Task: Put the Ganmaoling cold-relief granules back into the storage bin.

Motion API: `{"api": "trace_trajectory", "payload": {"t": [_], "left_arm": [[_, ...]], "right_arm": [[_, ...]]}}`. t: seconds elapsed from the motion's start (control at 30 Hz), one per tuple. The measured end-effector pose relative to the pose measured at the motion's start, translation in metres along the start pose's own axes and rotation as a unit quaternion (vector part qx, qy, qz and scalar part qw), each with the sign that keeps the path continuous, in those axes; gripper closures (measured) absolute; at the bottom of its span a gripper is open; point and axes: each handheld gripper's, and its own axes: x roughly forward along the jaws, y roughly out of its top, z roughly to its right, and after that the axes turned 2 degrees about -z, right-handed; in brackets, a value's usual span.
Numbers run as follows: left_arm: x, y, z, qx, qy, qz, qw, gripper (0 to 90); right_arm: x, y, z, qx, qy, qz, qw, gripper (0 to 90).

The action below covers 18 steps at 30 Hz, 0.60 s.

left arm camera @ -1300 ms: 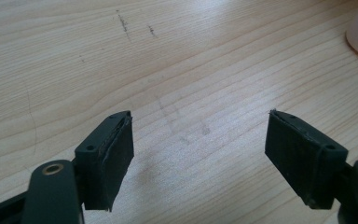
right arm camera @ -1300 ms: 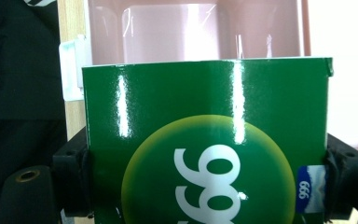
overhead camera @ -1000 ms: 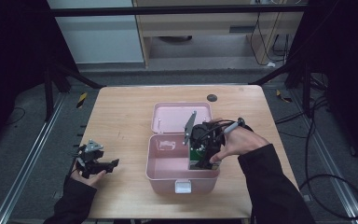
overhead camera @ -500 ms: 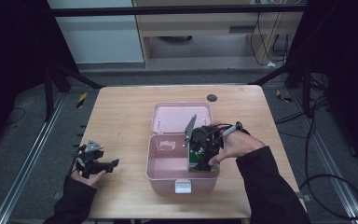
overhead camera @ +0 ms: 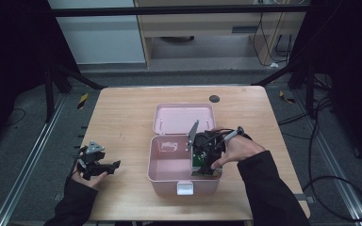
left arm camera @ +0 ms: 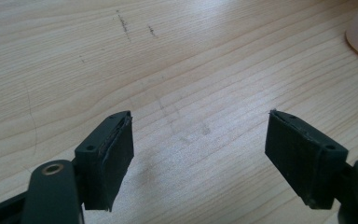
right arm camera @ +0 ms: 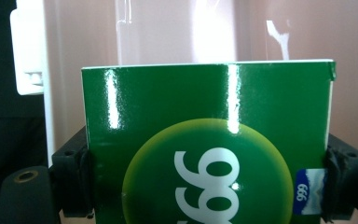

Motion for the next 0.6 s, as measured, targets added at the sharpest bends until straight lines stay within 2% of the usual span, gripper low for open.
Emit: {"api": "trace_trajectory", "payload": {"t": [0.2, 0.33, 0.43, 0.6], "left_arm": [[0.0, 0.0, 0.0, 0.002, 0.001, -0.001, 1.0, 23.0], [-0.001, 0.0, 0.0, 0.002, 0.001, 0.0, 1.0, 23.0], [0.0, 0.0, 0.0, 0.001, 0.0, 0.0, 1.0, 23.0], [0.0, 0.0, 0.0, 0.0, 0.0, 0.0, 1.0, 22.9]], "right_arm": [[0.002, 0.001, 0.0, -0.002, -0.001, -0.002, 1.0, 14.3], [0.005, -0.001, 0.0, 0.002, 0.005, 0.012, 0.9999, 14.2], [0.01, -0.003, -0.001, 0.006, 0.007, 0.01, 0.9999, 12.6], [0.004, -0.005, 0.0, 0.013, 0.007, 0.027, 0.9995, 11.8]]}}
